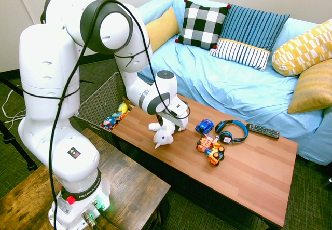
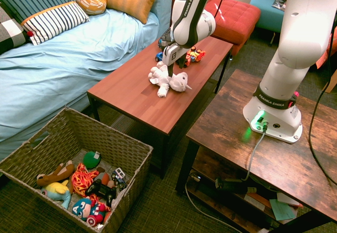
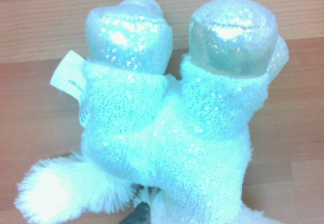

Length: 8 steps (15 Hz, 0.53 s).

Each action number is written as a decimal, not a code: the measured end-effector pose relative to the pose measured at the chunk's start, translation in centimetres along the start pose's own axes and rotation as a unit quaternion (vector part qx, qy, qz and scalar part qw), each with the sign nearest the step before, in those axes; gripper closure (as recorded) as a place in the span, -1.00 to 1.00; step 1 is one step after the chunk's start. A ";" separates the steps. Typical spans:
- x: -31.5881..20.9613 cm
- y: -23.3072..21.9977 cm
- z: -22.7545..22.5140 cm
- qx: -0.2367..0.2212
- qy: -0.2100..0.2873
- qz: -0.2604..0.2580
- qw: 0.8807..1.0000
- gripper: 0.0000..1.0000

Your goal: Put the stuffed toy in the basket

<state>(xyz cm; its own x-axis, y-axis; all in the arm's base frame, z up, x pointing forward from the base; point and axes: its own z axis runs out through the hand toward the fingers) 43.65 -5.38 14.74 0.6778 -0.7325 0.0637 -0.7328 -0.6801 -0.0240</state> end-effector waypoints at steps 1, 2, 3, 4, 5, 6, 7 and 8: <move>0.0 -0.3 0.5 -0.001 -0.002 0.000 1.000 -1.00; -0.1 -0.6 1.1 -0.002 -0.003 -0.002 1.000 -1.00; -0.2 -0.9 1.6 -0.004 -0.004 -0.002 1.000 -1.00; -0.2 -1.1 2.2 -0.005 -0.005 -0.002 1.000 -1.00; -0.2 -1.2 2.8 -0.006 -0.006 -0.003 1.000 -1.00; -0.1 -1.2 3.3 -0.008 -0.008 -0.004 1.000 -1.00; 0.0 -1.2 3.7 -0.009 -0.010 -0.005 1.000 -1.00; 0.0 -1.3 4.0 -0.010 -0.011 -0.006 1.000 1.00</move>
<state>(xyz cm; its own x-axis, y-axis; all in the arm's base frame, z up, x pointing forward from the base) 44.81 -4.62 10.75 0.6876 -0.7249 0.0415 -0.7254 -0.6883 -0.0032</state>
